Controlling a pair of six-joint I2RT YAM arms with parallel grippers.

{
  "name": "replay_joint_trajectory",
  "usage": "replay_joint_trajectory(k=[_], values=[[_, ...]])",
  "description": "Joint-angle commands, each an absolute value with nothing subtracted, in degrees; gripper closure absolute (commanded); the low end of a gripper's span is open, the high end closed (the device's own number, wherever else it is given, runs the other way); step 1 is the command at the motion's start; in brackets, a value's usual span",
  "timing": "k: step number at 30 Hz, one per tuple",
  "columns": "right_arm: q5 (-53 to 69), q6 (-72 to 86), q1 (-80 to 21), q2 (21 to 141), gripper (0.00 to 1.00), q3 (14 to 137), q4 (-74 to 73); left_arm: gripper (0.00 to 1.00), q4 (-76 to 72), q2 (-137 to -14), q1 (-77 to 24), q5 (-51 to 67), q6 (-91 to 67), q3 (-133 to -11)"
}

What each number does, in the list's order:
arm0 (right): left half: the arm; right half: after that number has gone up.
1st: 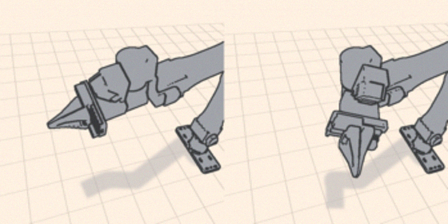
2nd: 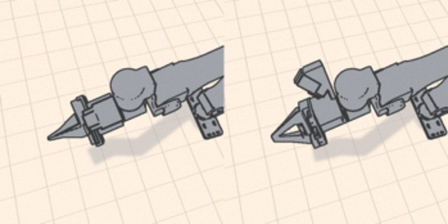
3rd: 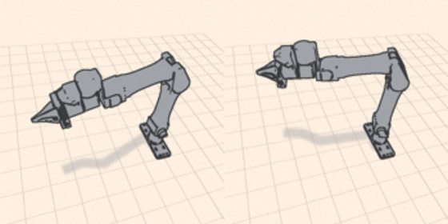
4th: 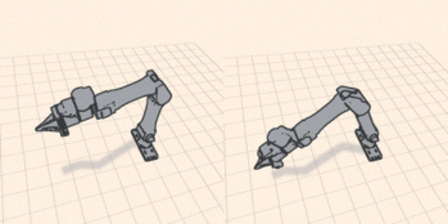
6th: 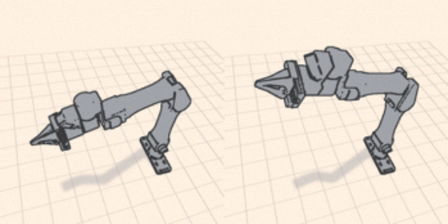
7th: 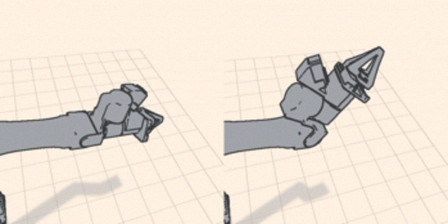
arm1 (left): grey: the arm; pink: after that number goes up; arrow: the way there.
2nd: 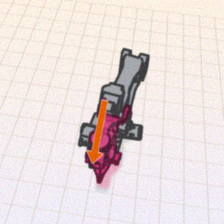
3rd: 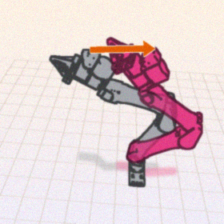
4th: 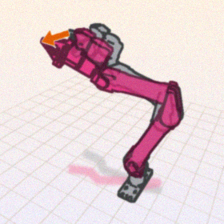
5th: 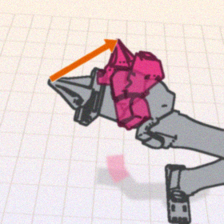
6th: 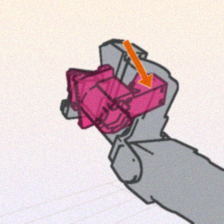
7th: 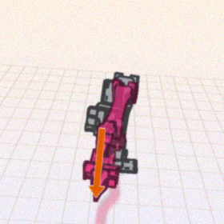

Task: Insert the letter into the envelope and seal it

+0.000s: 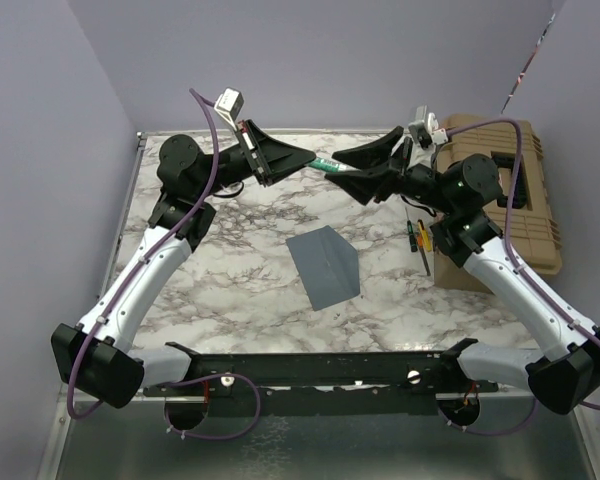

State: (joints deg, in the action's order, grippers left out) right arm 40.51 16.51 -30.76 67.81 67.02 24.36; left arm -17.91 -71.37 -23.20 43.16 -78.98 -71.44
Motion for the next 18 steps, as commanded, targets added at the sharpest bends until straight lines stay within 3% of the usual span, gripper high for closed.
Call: replay_joint_trajectory(k=[1,4,18], values=[[39.4,16.8,-30.7,67.4,0.38,65.4,30.1,1.0,-18.8,-70.4,-23.5,42.6,-80.4,-69.5],[40.8,16.7,-31.1,68.0,0.34,63.7,36.1,1.0,-23.2,-69.9,-24.0,39.7,-86.4,-66.7],[43.6,12.1,-32.3,73.9,0.37,62.0,48.4,1.0,-38.2,-69.8,-25.2,35.0,-101.6,-60.8]])
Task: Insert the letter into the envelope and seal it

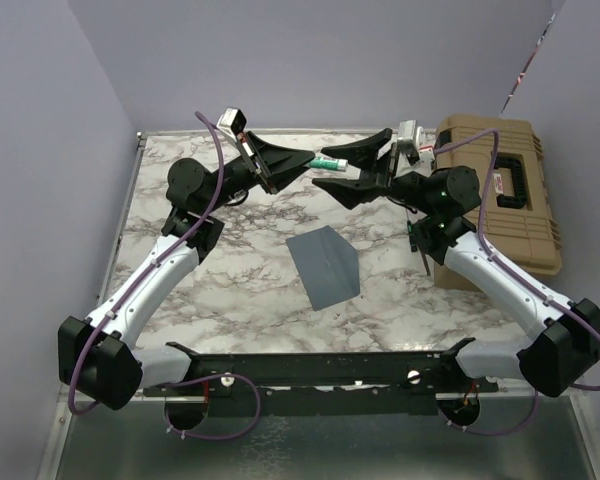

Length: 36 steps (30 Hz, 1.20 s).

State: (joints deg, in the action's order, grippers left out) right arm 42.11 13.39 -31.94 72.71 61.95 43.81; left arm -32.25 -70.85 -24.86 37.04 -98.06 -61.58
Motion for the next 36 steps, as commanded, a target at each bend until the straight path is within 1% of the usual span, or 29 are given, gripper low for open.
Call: replay_joint_trajectory(k=[1,4,6,10,14,19,20,22,25,28,31,34,36], values=[[43.9,12.3,-32.3,74.2,0.38,62.2,48.5,1.0,-38.3,-69.8,-25.1,35.0,-101.8,-60.6],[44.0,12.3,-32.3,74.4,0.43,62.2,48.8,1.0,-38.6,-69.7,-25.1,34.9,-101.9,-60.0],[44.2,12.7,-32.2,74.4,0.43,62.1,49.5,1.0,-38.6,-69.7,-25.2,34.8,-102.0,-59.6],[44.7,13.9,-32.3,74.8,0.4,62.4,50.4,1.0,-38.8,-69.8,-25.2,34.7,-102.4,-59.3],[43.3,14.0,-32.8,75.7,0.41,62.2,52.0,1.0,-38.9,-70.1,-25.3,34.6,-102.0,-59.4],[40.9,12.9,-33.5,75.9,0.49,61.6,52.8,1.0,-38.9,-70.3,-25.6,34.5,-101.8,-59.4],[40.7,12.6,-33.6,75.9,0.49,61.6,52.8,1.0,-38.9,-70.3,-25.6,34.5,-101.8,-59.4],[40.4,12.5,-33.7,75.8,0.49,61.6,52.8,1.0,-38.9,-70.4,-25.7,34.6,-101.7,-59.2],[40.3,12.2,-33.9,75.6,0.45,61.5,52.5,1.0,-38.9,-70.3,-25.7,34.3,-101.8,-58.7],[40.1,11.8,-34.2,75.4,0.45,61.5,52.0,1.0,-38.9,-70.2,-25.8,34.3,-101.7,-58.5],[39.7,11.6,-34.4,75.5,0.5,61.2,52.3,1.0,-38.9,-70.2,-25.8,34.0,-101.8,-58.5],[39.6,11.6,-34.5,75.6,0.61,61.0,53.4,1.0,-38.9,-70.2,-25.8,34.0,-101.7,-58.5],[39.7,11.4,-34.5,75.6,0.7,61.2,52.9,1.0,-38.9,-70.3,-25.8,34.0,-101.8,-58.5]])
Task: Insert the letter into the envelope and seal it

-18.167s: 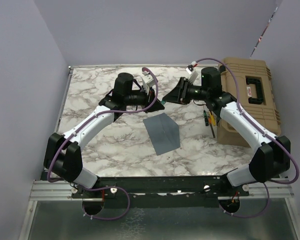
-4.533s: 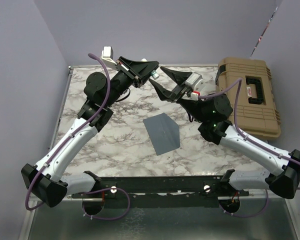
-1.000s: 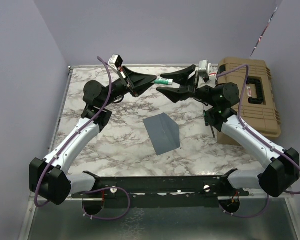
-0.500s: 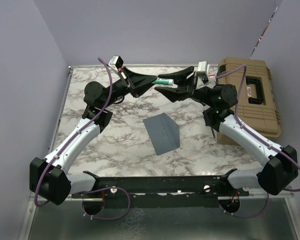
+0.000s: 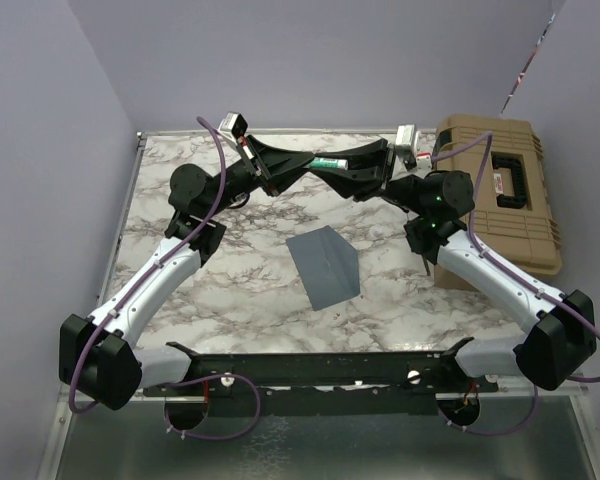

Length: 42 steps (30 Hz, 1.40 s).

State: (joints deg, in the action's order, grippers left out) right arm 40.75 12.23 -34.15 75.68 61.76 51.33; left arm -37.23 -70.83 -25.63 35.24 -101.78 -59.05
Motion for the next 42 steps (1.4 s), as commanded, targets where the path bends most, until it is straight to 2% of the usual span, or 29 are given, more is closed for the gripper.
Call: replay_joint_trajectory(k=[1,6,7,10,11,13,16,19,22,24,27,29,35,42], values=[[39.6,11.3,-34.6,75.6,0.77,61.3,52.7,1.0,-38.9,-70.3,-25.8,34.0,-101.8,-58.5],[38.7,10.9,-34.6,75.3,0.98,61.5,51.1,1.0,-38.9,-70.4,-25.8,34.2,-101.1,-58.8],[37.9,10.8,-34.6,75.1,1.0,61.3,50.5,0.9,-38.9,-70.4,-25.9,34.1,-100.8,-58.8],[32.7,10.7,-34.6,73.4,1.0,60.4,45.4,0.41,-36.7,-69.5,-25.9,34.1,-96.9,-58.3],[29.9,11.1,-34.6,72.5,1.0,60.0,42.6,0.3,-33.7,-68.7,-25.8,33.9,-94.0,-58.2],[23.1,12.0,-34.6,70.8,1.0,60.4,32.5,0.19,-24.3,-66.9,-25.8,32.8,-85.4,-58.1],[10.4,14.1,-34.6,69.1,1.0,61.7,15.4,0.14,-8.4,-64.5,-25.7,30.3,-71.8,-57.5],[5.4,15.2,-34.6,68.6,1.0,58.7,7.5,0.14,-0.6,-62.9,-25.6,29.0,-62.5,-53.7],[6.3,16.1,-34.7,69.3,1.0,55.7,1.4,0.23,2.5,-62.4,-25.6,28.4,-57.7,-48.4],[6.6,17.8,-35.0,69.7,1.0,51.8,0.3,0.36,3.6,-62.9,-25.6,27.1,-55.7,-45.5],[5.5,20.1,-37.3,70.9,1.0,47.5,0.1,0.62,4.4,-66.5,-25.5,24.9,-52.1,-43.2],[3.4,20.5,-39.9,72.3,0.99,45.8,0.1,0.72,4.4,-70.7,-25.6,24.5,-49.6,-43.8],[-6.7,20.4,-45.5,78.4,0.99,44.3,0.2,0.73,-1.5,-83.3,-25.8,24.8,-47.5,-48.4],[-7.5,13.3,-46.1,83.8,0.99,43.0,11.0,0.86,-13.3,-96.9,-25.8,27.4,-49.1,-51.5]])
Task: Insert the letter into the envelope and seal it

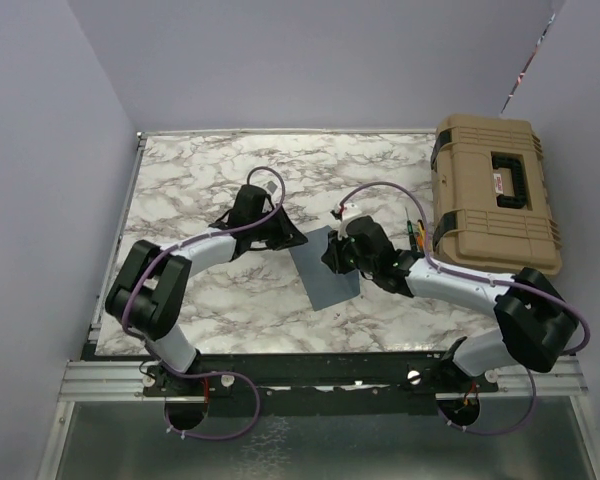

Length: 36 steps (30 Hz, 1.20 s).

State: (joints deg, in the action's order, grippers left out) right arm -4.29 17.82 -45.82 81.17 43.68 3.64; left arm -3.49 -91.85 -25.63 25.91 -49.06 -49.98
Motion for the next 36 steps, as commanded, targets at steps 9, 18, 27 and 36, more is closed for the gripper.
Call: replay_joint_trajectory(k=[9,18,27,36], values=[[-9.7,12.6,-46.3,90.2,0.99,44.9,11.3,1.0,-15.1,-105.9,-25.9,29.0,-47.8,-54.1],[-10.6,12.1,-47.6,94.2,0.99,45.1,12.5,1.0,-10.3,-110.9,-25.8,27.6,-46.5,-53.8],[-18.7,14.4,-48.3,97.7,1.0,46.2,12.4,1.0,-5.6,-113.2,-25.6,25.5,-46.0,-53.1],[-19.9,19.5,-48.3,100.8,1.0,49.9,5.9,1.0,-4.6,-114.1,-24.2,25.2,-45.0,-52.5]])
